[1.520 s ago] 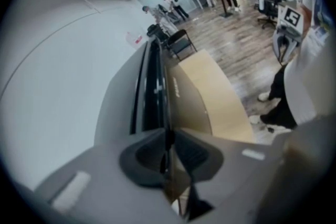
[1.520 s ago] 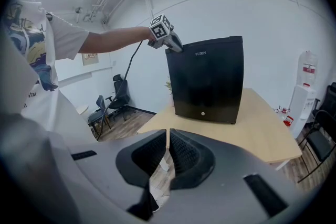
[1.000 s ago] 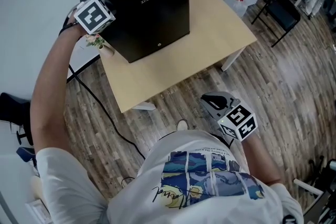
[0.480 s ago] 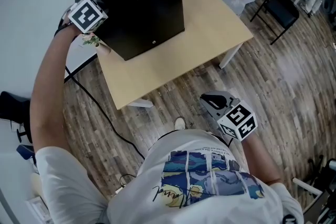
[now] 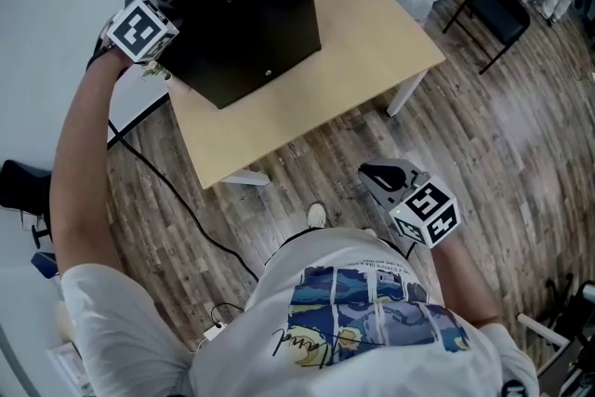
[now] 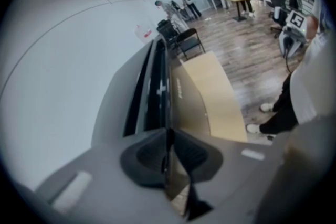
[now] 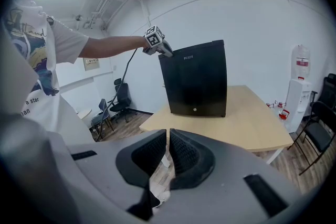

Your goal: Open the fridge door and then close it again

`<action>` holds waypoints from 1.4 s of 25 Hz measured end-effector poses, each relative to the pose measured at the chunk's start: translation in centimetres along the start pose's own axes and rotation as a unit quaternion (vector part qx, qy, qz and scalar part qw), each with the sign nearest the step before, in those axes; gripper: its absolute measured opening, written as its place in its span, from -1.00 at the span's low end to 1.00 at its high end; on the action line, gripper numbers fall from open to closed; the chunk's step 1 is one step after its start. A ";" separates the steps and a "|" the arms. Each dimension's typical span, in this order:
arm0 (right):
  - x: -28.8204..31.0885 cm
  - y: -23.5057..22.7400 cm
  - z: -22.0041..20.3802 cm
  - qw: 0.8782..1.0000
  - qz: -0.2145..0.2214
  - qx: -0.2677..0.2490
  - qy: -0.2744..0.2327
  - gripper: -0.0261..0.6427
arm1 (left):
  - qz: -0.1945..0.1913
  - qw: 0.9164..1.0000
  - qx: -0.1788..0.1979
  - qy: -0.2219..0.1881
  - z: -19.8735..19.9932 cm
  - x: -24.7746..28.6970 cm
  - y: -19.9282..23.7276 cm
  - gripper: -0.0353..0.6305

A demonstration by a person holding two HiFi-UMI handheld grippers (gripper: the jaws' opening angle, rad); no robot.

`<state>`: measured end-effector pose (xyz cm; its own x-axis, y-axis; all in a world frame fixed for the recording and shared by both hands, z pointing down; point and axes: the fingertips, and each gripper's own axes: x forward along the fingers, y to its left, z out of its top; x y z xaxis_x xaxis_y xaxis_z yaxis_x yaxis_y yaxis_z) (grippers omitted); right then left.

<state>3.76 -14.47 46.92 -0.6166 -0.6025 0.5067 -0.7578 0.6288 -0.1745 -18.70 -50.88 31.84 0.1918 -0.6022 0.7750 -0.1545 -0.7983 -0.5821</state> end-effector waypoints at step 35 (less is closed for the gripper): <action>-9.6 1.7 -6.2 0.997 0.065 -0.043 0.013 -0.84 | 0.040 0.987 -0.134 0.076 7.7 -5.7 -11.0 -0.71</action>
<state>9.69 -4.54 46.94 -0.7026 -0.5006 0.5057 -0.6495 0.7415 -0.1683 -10.65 -38.72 31.93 0.0248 -0.6382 0.7694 -0.4185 -0.7056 -0.5718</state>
